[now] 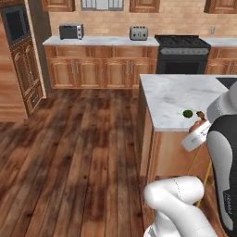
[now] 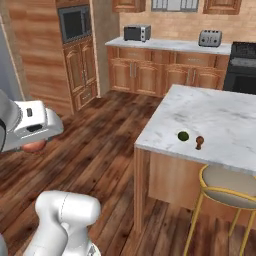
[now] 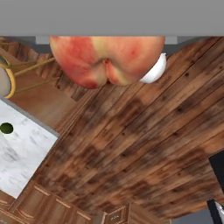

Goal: Open the fridge, remove the peach, lime, and chicken drumstick, and place them on any counter.

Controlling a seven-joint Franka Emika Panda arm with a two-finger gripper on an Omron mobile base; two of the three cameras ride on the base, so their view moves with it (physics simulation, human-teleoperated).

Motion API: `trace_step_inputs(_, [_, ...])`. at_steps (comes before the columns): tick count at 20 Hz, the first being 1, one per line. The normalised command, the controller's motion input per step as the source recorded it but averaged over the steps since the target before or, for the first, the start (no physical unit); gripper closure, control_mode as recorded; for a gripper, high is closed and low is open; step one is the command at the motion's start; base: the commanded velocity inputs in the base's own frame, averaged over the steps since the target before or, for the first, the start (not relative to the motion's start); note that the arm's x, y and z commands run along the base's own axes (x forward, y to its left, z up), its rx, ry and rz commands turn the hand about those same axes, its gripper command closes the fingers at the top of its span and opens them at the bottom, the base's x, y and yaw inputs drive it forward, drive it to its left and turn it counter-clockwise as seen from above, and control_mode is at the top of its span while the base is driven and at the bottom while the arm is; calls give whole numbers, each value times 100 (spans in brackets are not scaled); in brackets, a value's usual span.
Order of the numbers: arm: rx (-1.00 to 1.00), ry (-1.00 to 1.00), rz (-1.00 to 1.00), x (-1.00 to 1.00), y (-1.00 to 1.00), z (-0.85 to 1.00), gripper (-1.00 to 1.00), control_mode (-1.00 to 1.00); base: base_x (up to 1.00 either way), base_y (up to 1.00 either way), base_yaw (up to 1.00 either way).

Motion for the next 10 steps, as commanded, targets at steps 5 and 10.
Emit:
trace_step_inputs(5, [0, 0, 0, 0, 0, 0, 100, 100, 14, -60, -18])
trace_step_inputs(10, [0, 0, 0, 0, 0, 0, 100, 100, 40, -76, -22])
